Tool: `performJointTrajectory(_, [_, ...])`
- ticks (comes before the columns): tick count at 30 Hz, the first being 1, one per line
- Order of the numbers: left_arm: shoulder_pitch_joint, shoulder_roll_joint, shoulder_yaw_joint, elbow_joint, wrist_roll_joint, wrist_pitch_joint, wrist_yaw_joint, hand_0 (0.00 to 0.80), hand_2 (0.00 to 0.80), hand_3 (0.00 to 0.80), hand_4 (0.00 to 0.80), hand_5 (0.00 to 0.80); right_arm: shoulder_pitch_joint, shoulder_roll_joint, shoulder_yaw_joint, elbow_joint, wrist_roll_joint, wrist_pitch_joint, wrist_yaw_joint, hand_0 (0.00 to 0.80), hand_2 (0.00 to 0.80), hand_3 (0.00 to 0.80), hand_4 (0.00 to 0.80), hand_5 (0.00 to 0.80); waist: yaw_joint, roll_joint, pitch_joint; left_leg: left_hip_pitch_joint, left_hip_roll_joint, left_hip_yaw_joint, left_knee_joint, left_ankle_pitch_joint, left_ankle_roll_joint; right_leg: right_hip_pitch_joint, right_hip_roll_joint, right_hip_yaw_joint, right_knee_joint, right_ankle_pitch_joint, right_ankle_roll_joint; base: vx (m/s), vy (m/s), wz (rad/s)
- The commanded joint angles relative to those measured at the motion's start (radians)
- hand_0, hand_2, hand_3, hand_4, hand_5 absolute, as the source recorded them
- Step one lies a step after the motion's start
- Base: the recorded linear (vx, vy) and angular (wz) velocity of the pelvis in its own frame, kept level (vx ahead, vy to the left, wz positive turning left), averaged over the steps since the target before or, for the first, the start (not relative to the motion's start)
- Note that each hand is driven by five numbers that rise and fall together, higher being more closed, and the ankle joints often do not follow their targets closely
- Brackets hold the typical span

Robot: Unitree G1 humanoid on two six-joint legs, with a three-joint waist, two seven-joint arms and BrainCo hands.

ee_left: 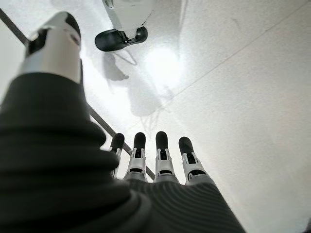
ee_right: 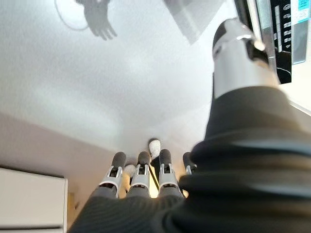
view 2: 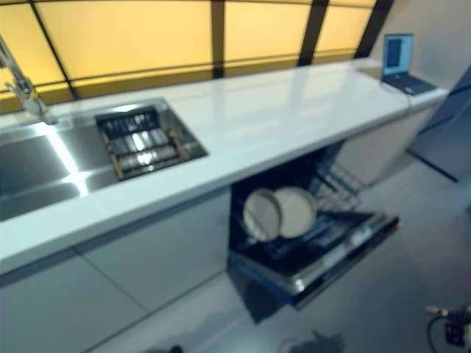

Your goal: Take plates into dishwasher

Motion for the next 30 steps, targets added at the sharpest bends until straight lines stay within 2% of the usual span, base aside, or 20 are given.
performJointTrajectory(1, [0.071,-0.011,0.05,0.084,-0.064,-0.034,0.035,0.0,0.0,0.0,0.0,0.0,-0.043,-0.027,-0.024,-0.047,0.103,-0.022,-0.05,0.0,0.0,0.0,0.0,0.0,0.058,0.027,-0.001,-0.143,-0.047,-0.02,-0.127,0.085,0.005,0.151,0.094,0.07,0.066,-0.108,-0.067,-0.137,-0.338,0.31])
performJointTrajectory(4, [0.13,-0.048,0.11,0.135,-0.052,-0.076,0.029,0.0,0.0,0.0,0.0,0.0,-0.053,0.0,-0.045,-0.019,0.188,-0.03,-0.068,0.0,0.0,0.0,0.0,0.0,0.065,0.037,0.022,-0.121,-0.085,-0.001,-0.119,0.067,0.021,0.149,0.14,0.073,0.072,-0.09,-0.094,-0.158,-0.187,0.53])
performJointTrajectory(5, [0.14,-0.059,0.125,0.15,-0.038,-0.09,0.026,0.0,0.0,0.0,0.0,0.0,-0.033,0.029,-0.071,-0.028,0.28,-0.043,-0.096,0.0,0.0,0.0,0.0,0.0,0.047,0.031,0.032,-0.08,-0.098,0.037,-0.026,0.042,0.042,0.141,0.138,0.037,0.074,-0.082,-0.106,-0.277,-0.153,0.5])
performJointTrajectory(6, [0.138,-0.062,0.127,0.153,-0.044,-0.095,0.027,0.0,0.0,0.0,0.0,0.0,-0.029,0.035,-0.081,-0.023,0.304,-0.052,-0.099,0.0,0.0,0.0,0.0,0.0,0.038,0.026,0.033,-0.076,-0.1,0.051,0.023,0.02,0.052,0.135,0.133,0.023,0.074,-0.078,-0.109,-0.342,-0.134,0.89])
performJointTrajectory(8, [0.121,-0.068,0.124,0.163,-0.045,-0.101,0.027,0.0,0.0,0.0,0.0,0.0,-0.019,0.053,-0.1,0.001,0.331,-0.086,-0.098,0.0,0.0,0.0,0.0,0.0,0.017,-0.002,0.028,-0.051,-0.113,0.058,0.169,-0.084,0.082,0.104,0.099,-0.009,0.066,-0.04,-0.108,-0.286,-0.046,1.06])
performJointTrajectory(9, [0.097,-0.074,0.118,0.166,-0.061,-0.104,0.028,0.0,0.0,0.0,0.0,0.0,-0.009,0.065,-0.117,0.023,0.388,-0.113,-0.075,0.0,0.0,0.0,0.0,0.0,-0.008,-0.033,0.02,0.0,-0.129,0.04,0.283,-0.191,0.108,0.069,0.058,-0.035,0.057,0.002,-0.103,-0.262,0.009,0.73])
performJointTrajectory(10, [0.086,-0.077,0.113,0.163,-0.067,-0.104,0.031,0.0,0.0,0.0,0.0,0.0,-0.007,0.07,-0.126,0.024,0.423,-0.119,-0.077,0.0,0.0,0.0,0.0,0.0,-0.021,-0.038,0.014,0.035,-0.135,0.03,0.301,-0.217,0.113,0.051,0.049,-0.046,0.056,0.015,-0.101,-0.271,0.032,0.44])
performJointTrajectory(12, [0.069,-0.08,0.106,0.156,-0.074,-0.104,0.031,0.0,0.0,0.0,0.0,0.0,0.005,0.081,-0.149,0.021,0.453,-0.13,-0.072,0.0,0.0,0.0,0.0,0.0,-0.047,-0.035,-0.005,0.12,-0.138,0.011,0.317,-0.226,0.107,0.015,0.046,-0.071,0.063,0.029,-0.102,-0.146,0.07,0.27])
performJointTrajectory(13, [0.06,-0.082,0.097,0.146,-0.072,-0.111,0.028,0.0,0.0,0.0,0.0,0.0,0.019,0.095,-0.163,0.003,0.476,-0.117,-0.073,0.0,0.0,0.0,0.0,0.0,-0.062,-0.02,-0.024,0.186,-0.147,-0.013,0.25,-0.23,0.099,-0.008,0.057,-0.091,0.078,0.029,-0.102,-0.143,0.148,0.57])
performJointTrajectory(14, [0.05,-0.08,0.081,0.133,-0.067,-0.117,0.022,0.0,0.0,0.0,0.0,0.0,0.032,0.107,-0.174,-0.014,0.5,-0.111,-0.077,0.0,0.0,0.0,0.0,0.0,-0.078,0.003,-0.044,0.253,-0.156,-0.008,0.12,-0.22,0.087,-0.021,0.074,-0.122,0.086,0.029,-0.1,-0.129,0.17,0.9])
performJointTrajectory(15, [0.035,-0.083,0.057,0.126,-0.063,-0.123,0.021,0.0,0.0,0.0,0.0,0.0,0.044,0.121,-0.172,-0.03,0.537,-0.118,-0.103,0.0,0.0,0.0,0.0,0.0,-0.083,0.018,-0.052,0.286,-0.172,-0.017,0.017,-0.209,0.081,-0.013,0.088,-0.128,0.087,0.019,-0.098,-0.094,0.116,1.1])
performJointTrajectory(16, [0.024,-0.087,0.044,0.125,-0.06,-0.131,0.021,0.0,0.0,0.0,0.0,0.0,0.053,0.133,-0.176,-0.035,0.547,-0.117,-0.119,0.0,0.0,0.0,0.0,0.0,-0.083,0.018,-0.057,0.279,-0.189,-0.022,-0.001,-0.206,0.083,-0.012,0.089,-0.132,0.078,0.03,-0.091,-0.067,0.039,1.05])
performJointTrajectory(18, [0.012,-0.092,0.029,0.115,-0.07,-0.141,0.024,0.0,0.0,0.0,0.0,0.0,0.059,0.149,-0.177,-0.061,0.556,-0.104,-0.135,0.0,0.0,0.0,0.0,0.0,-0.083,0.017,-0.067,0.262,-0.208,-0.036,-0.02,-0.193,0.09,-0.025,0.089,-0.127,0.054,0.062,-0.079,-0.108,0.012,0.65])
performJointTrajectory(20, [0.004,-0.095,0.012,0.133,-0.077,-0.158,0.025,0.0,0.0,0.0,0.0,0.0,0.041,0.142,-0.173,-0.027,0.556,-0.137,-0.139,0.0,0.0,0.0,0.0,0.0,-0.085,0.023,-0.071,0.274,-0.212,-0.029,-0.063,-0.183,0.093,-0.028,0.094,-0.126,0.025,0.076,-0.075,-0.087,0.029,0.15])
performJointTrajectory(22, [0.006,-0.1,0.004,0.152,-0.087,-0.175,0.024,0.0,0.0,0.0,0.0,0.0,0.024,0.136,-0.172,0.003,0.562,-0.155,-0.137,0.0,0.0,0.0,0.0,0.0,-0.08,0.027,-0.078,0.279,-0.227,-0.047,-0.093,-0.173,0.098,-0.023,0.1,-0.114,-0.003,0.089,-0.07,-0.038,0.054,0.06])
performJointTrajectory(27, [0.032,-0.11,0.009,0.18,-0.079,-0.196,0.021,0.0,0.0,0.0,0.0,0.0,0.005,0.139,-0.163,0.025,0.546,-0.134,-0.151,0.0,0.0,0.0,0.0,0.0,-0.072,0.03,-0.095,0.282,-0.267,-0.064,-0.125,-0.159,0.111,-0.009,0.109,-0.081,-0.071,0.127,-0.056,-0.01,0.084,-0.11])
performJointTrajectory(30, [0.043,-0.118,0.007,0.193,-0.067,-0.199,0.029,0.0,0.0,0.0,0.0,0.0,0.01,0.144,-0.169,0.033,0.541,-0.13,-0.155,0.0,0.0,0.0,0.0,0.0,-0.073,0.03,-0.099,0.28,-0.276,-0.065,-0.123,-0.16,0.117,-0.01,0.113,-0.061,-0.085,0.138,-0.053,0.002,0.05,-0.16])
